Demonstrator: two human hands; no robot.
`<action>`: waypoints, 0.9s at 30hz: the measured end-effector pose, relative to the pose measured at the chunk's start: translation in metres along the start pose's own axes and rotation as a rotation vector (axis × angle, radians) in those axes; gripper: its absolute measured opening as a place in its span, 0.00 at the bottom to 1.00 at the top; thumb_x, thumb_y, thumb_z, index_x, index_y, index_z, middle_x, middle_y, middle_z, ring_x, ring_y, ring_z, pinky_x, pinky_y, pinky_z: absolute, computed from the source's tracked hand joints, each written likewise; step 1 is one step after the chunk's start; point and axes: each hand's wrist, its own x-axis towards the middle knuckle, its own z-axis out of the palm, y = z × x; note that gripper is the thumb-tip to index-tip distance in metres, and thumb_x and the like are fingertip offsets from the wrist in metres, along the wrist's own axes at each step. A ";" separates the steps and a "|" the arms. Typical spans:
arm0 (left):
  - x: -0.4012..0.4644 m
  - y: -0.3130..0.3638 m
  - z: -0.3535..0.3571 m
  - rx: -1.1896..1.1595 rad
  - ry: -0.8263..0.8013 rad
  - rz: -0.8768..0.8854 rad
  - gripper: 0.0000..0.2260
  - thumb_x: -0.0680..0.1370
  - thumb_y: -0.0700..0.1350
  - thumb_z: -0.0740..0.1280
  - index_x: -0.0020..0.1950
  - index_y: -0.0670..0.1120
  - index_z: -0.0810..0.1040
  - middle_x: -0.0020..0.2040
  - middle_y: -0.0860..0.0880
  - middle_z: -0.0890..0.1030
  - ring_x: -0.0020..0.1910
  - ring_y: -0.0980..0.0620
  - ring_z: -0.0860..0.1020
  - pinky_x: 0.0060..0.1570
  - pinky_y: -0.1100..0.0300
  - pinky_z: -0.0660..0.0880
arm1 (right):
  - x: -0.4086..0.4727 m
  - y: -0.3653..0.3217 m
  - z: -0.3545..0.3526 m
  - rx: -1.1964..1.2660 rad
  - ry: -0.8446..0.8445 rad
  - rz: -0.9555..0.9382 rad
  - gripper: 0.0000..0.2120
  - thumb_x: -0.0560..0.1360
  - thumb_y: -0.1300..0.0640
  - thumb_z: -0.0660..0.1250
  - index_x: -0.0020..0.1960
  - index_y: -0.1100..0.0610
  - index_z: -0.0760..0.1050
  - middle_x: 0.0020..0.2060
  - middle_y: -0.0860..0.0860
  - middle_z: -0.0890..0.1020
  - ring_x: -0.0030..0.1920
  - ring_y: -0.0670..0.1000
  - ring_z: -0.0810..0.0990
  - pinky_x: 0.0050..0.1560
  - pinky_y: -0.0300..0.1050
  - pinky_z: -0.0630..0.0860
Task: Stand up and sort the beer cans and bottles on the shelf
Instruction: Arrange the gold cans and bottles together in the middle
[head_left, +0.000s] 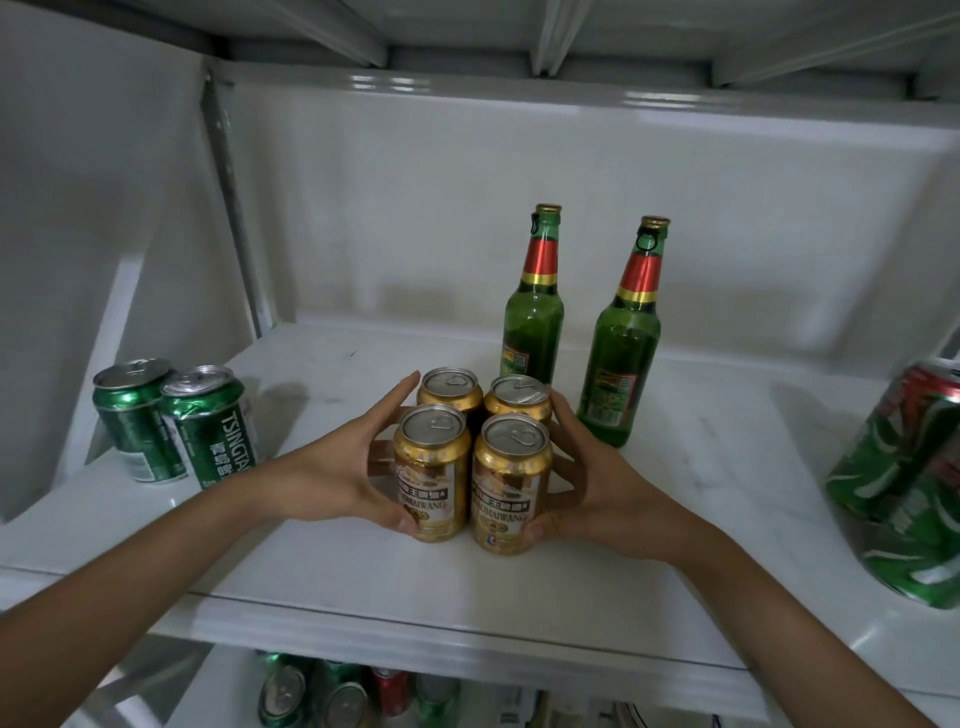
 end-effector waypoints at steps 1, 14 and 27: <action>0.001 0.001 0.000 0.011 -0.016 0.012 0.61 0.64 0.32 0.83 0.83 0.61 0.48 0.75 0.59 0.73 0.72 0.56 0.76 0.69 0.57 0.75 | 0.002 0.000 0.000 -0.001 -0.004 0.002 0.62 0.64 0.65 0.84 0.79 0.30 0.49 0.78 0.35 0.64 0.79 0.50 0.63 0.66 0.60 0.79; -0.027 -0.005 -0.021 -0.022 0.066 -0.029 0.59 0.64 0.30 0.83 0.81 0.63 0.54 0.72 0.58 0.78 0.70 0.55 0.77 0.69 0.54 0.76 | 0.042 -0.001 0.022 -0.008 -0.084 0.018 0.63 0.66 0.63 0.83 0.80 0.32 0.45 0.80 0.36 0.60 0.81 0.50 0.59 0.71 0.60 0.74; -0.039 -0.005 -0.039 0.031 0.073 -0.036 0.55 0.64 0.30 0.83 0.74 0.70 0.58 0.71 0.63 0.77 0.70 0.59 0.77 0.66 0.58 0.77 | 0.052 0.002 0.036 0.032 -0.173 -0.031 0.60 0.69 0.65 0.81 0.80 0.30 0.45 0.78 0.30 0.61 0.81 0.48 0.59 0.71 0.60 0.74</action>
